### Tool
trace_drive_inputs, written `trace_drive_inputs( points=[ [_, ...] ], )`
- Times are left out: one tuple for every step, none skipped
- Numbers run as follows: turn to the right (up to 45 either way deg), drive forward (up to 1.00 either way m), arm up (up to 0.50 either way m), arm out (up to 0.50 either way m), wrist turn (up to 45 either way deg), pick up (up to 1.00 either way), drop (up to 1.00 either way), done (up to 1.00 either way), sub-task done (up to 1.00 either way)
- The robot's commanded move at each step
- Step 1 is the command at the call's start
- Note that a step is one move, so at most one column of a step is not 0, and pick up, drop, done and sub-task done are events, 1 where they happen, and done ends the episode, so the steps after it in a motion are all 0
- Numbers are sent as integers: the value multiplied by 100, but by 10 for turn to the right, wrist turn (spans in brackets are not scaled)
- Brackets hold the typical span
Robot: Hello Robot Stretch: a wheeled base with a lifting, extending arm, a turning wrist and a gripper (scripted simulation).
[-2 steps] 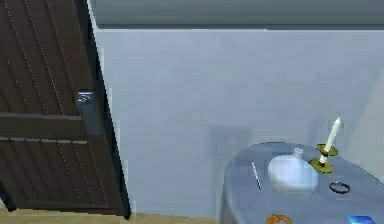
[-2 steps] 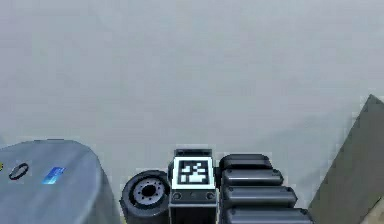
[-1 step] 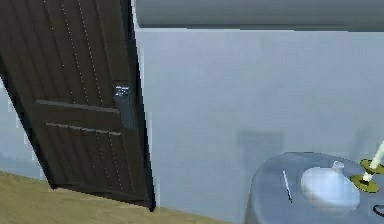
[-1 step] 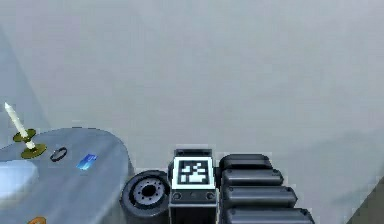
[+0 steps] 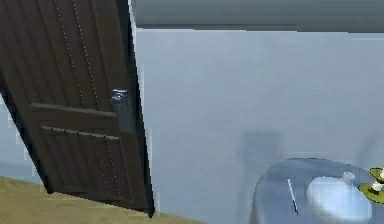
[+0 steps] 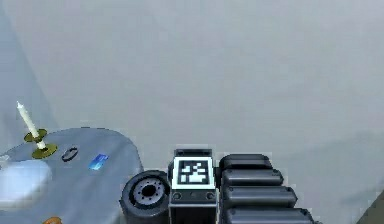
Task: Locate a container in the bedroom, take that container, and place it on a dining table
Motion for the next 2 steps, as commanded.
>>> trace_drive_inputs(
  points=[
    [-210, 0, 0, 0, 0, 0, 0, 0, 0],
    [-30, 0, 0, 0, 0, 0, 0, 0, 0]
  ],
)
